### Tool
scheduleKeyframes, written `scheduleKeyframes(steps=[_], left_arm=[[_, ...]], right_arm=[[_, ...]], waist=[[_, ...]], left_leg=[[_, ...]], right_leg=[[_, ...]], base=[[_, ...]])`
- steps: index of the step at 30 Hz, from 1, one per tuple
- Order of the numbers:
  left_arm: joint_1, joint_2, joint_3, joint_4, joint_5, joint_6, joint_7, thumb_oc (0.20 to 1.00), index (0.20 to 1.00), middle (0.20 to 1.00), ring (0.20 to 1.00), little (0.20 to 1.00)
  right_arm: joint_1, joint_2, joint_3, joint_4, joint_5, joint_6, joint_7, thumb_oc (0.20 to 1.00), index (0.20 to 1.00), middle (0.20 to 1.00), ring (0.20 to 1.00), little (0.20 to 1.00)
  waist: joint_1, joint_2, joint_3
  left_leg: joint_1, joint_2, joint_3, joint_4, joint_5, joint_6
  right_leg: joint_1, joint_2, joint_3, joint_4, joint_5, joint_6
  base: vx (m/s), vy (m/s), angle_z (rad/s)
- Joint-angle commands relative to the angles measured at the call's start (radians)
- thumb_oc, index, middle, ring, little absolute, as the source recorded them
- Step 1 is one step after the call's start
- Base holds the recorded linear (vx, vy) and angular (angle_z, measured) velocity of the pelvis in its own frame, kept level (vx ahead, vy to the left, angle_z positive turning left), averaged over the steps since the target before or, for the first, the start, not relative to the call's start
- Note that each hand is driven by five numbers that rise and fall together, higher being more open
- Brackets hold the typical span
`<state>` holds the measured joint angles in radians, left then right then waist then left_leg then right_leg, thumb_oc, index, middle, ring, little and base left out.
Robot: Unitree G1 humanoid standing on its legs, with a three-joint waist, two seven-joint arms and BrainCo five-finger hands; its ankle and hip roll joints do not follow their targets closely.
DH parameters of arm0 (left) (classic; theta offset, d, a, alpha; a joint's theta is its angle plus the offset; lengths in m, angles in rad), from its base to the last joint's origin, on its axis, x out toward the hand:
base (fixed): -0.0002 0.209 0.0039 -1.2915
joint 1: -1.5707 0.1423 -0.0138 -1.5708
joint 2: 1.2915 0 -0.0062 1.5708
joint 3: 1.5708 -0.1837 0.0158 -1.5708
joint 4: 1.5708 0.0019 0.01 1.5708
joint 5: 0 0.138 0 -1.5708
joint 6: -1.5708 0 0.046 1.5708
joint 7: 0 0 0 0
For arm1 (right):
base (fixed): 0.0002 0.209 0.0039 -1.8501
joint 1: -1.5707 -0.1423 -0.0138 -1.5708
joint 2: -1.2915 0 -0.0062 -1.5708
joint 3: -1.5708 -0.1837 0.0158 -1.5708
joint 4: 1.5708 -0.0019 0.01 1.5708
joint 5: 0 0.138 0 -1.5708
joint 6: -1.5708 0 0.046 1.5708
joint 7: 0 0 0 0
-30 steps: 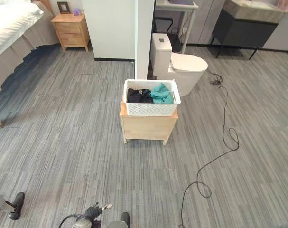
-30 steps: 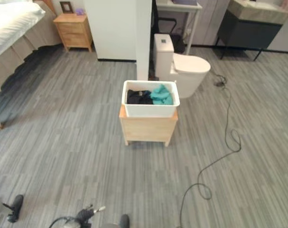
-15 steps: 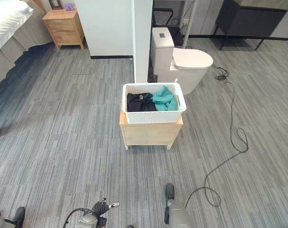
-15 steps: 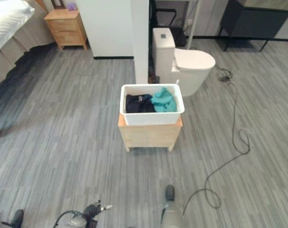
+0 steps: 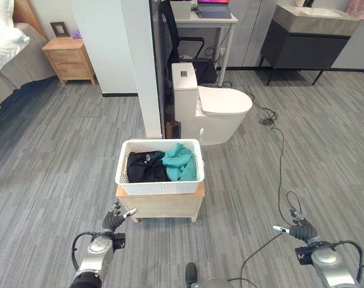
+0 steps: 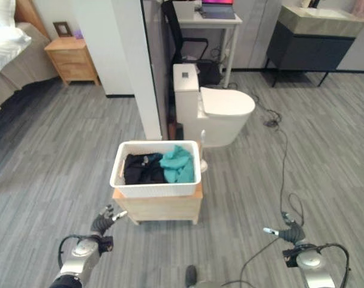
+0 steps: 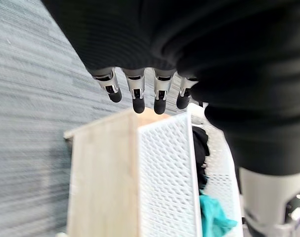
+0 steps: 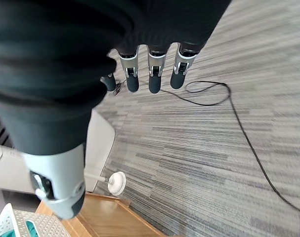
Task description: Grab the laundry basket,head to the washer,open it,put in the laundry and shut it.
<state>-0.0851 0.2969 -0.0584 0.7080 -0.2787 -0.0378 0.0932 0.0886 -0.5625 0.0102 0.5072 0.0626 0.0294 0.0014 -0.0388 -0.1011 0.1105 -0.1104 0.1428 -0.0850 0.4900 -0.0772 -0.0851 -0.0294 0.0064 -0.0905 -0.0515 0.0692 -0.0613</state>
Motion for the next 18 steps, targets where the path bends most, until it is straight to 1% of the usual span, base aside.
scheduleKeyframes(steps=[1, 2, 3, 4, 5, 6, 8, 9, 11, 13, 14, 15, 18], left_arm=[[-0.005, -0.014, -0.047, -0.052, -0.07, -0.003, 0.023, 1.0, 1.0, 1.0, 1.0, 1.0], [-0.008, -0.017, -0.067, -0.074, -0.076, -0.009, 0.027, 1.0, 1.0, 1.0, 1.0, 1.0], [-0.013, -0.017, -0.076, -0.093, -0.071, -0.006, 0.027, 1.0, 1.0, 1.0, 1.0, 1.0], [-0.018, -0.014, -0.089, -0.089, -0.05, 0.003, 0.018, 1.0, 1.0, 1.0, 1.0, 1.0], [-0.02, -0.012, -0.103, -0.114, -0.022, 0.005, 0.012, 1.0, 1.0, 1.0, 1.0, 1.0], [-0.017, -0.007, -0.109, -0.134, -0.012, 0.005, 0.01, 1.0, 1.0, 1.0, 1.0, 1.0], [-0.014, 0.001, -0.112, -0.148, 0.004, 0.008, 0.011, 1.0, 1.0, 1.0, 1.0, 1.0], [-0.008, 0.024, -0.096, -0.193, 0.043, 0.01, 0.02, 1.0, 1.0, 1.0, 1.0, 1.0], [-0.005, 0.032, -0.087, -0.21, 0.052, 0.013, 0.024, 1.0, 1.0, 1.0, 1.0, 1.0], [-0.004, 0.05, -0.061, -0.256, 0.075, 0.016, 0.042, 1.0, 1.0, 1.0, 1.0, 1.0], [0.0, 0.055, -0.048, -0.287, 0.077, 0.016, 0.044, 1.0, 1.0, 1.0, 1.0, 1.0], [0.008, 0.063, -0.016, -0.351, 0.061, 0.017, 0.054, 1.0, 1.0, 1.0, 1.0, 1.0], [-0.008, 0.08, 0.0, -0.385, 0.073, 0.018, 0.074, 1.0, 1.0, 1.0, 1.0, 1.0]], right_arm=[[0.011, -0.061, -0.011, -0.051, -0.004, -0.015, -0.014, 1.0, 1.0, 1.0, 1.0, 1.0], [-0.003, -0.059, -0.002, -0.05, -0.002, -0.019, -0.025, 1.0, 1.0, 1.0, 1.0, 1.0], [-0.026, -0.054, 0.009, -0.055, -0.003, -0.021, -0.028, 1.0, 1.0, 1.0, 1.0, 1.0], [-0.032, -0.05, 0.018, -0.062, -0.012, -0.019, -0.02, 1.0, 1.0, 1.0, 1.0, 1.0], [-0.035, -0.043, 0.017, -0.094, -0.025, -0.02, -0.018, 1.0, 1.0, 1.0, 1.0, 1.0], [-0.038, -0.044, 0.016, -0.098, -0.025, -0.019, -0.017, 1.0, 1.0, 1.0, 1.0, 1.0], [-0.05, -0.043, 0.022, -0.092, -0.024, -0.019, -0.019, 1.0, 1.0, 1.0, 1.0, 1.0], [-0.086, -0.045, 0.035, -0.093, -0.031, -0.014, -0.02, 1.0, 1.0, 1.0, 1.0, 1.0], [-0.102, -0.043, 0.043, -0.09, -0.031, -0.012, -0.023, 1.0, 1.0, 1.0, 1.0, 1.0], [-0.155, -0.039, 0.061, -0.068, -0.03, -0.009, -0.033, 1.0, 1.0, 1.0, 1.0, 1.0], [-0.17, -0.04, 0.065, -0.062, -0.047, 0.001, -0.035, 1.0, 1.0, 1.0, 1.0, 1.0], [-0.209, -0.045, 0.076, -0.056, -0.085, 0.025, -0.045, 1.0, 1.0, 1.0, 1.0, 1.0], [-0.265, -0.045, 0.084, -0.037, -0.081, 0.031, -0.067, 1.0, 1.0, 1.0, 1.0, 1.0]], waist=[[0.022, 0.042, -0.013], [0.044, 0.056, -0.004], [0.05, 0.065, 0.002], [0.049, 0.077, -0.004], [0.05, 0.087, -0.026], [0.051, 0.088, -0.035], [0.058, 0.087, -0.041], [0.072, 0.085, -0.051], [0.08, 0.083, -0.048], [0.098, 0.081, -0.047], [0.104, 0.081, -0.048], [0.113, 0.078, -0.039], [0.123, 0.074, -0.03]], left_leg=[[0.014, -0.031, 0.038, -0.331, 0.07, 0.05], [-0.033, -0.034, 0.023, -0.395, 0.133, 0.04], [-0.018, -0.033, 0.033, -0.458, 0.153, 0.029], [0.013, -0.028, 0.052, -0.51, 0.151, 0.021], [0.041, -0.038, 0.045, -0.526, 0.143, 0.023], [0.051, -0.042, 0.052, -0.524, 0.138, 0.024], [0.063, -0.046, 0.062, -0.52, 0.129, 0.026], [0.082, -0.054, 0.074, -0.511, 0.109, 0.033], [0.091, -0.057, 0.083, -0.504, 0.1, 0.037], [0.103, -0.065, 0.092, -0.496, 0.081, 0.046], [0.106, -0.067, 0.094, -0.491, 0.074, 0.049], [0.107, -0.069, 0.105, -0.479, 0.06, 0.054], [0.1, -0.074, 0.108, -0.463, 0.045, 0.058]], right_leg=[[0.006, -0.082, 0.091, 0.031, -0.035, 0.13], [0.027, -0.077, 0.087, 0.03, -0.048, 0.128], [0.043, -0.078, 0.084, 0.036, -0.058, 0.127], [0.049, -0.071, 0.084, 0.043, -0.07, 0.131], [0.06, -0.083, 0.084, 0.037, -0.074, 0.14], [0.068, -0.095, 0.083, 0.032, -0.074, 0.145], [0.074, -0.105, 0.085, 0.025, -0.072, 0.149], [0.086, -0.122, 0.093, 0.014, -0.068, 0.157], [0.091, -0.129, 0.101, 0.011, -0.066, 0.16], [0.095, -0.142, 0.115, 0.008, -0.064, 0.166], [0.096, -0.148, 0.115, 0.008, -0.063, 0.168], [0.097, -0.158, 0.113, 0.005, -0.061, 0.173], [0.094, -0.167, 0.11, 0.004, -0.058, 0.18]], base=[[0.08, 0.099, -0.2], [0.13, 0.132, -0.22], [0.13, 0.132, -0.25], [0.23, 0.166, -0.43], [0.25, 0.18, -0.47], [0.24, 0.171, -0.41], [0.13, 0.103, -0.14], [0.1, 0.082, -0.14], [0.1, 0.082, -0.21], [0.1, 0.081, -0.33], [0.1, 0.08, -0.32], [0.08, 0.057, -0.11], [0.03, 0.023, -0.12]])
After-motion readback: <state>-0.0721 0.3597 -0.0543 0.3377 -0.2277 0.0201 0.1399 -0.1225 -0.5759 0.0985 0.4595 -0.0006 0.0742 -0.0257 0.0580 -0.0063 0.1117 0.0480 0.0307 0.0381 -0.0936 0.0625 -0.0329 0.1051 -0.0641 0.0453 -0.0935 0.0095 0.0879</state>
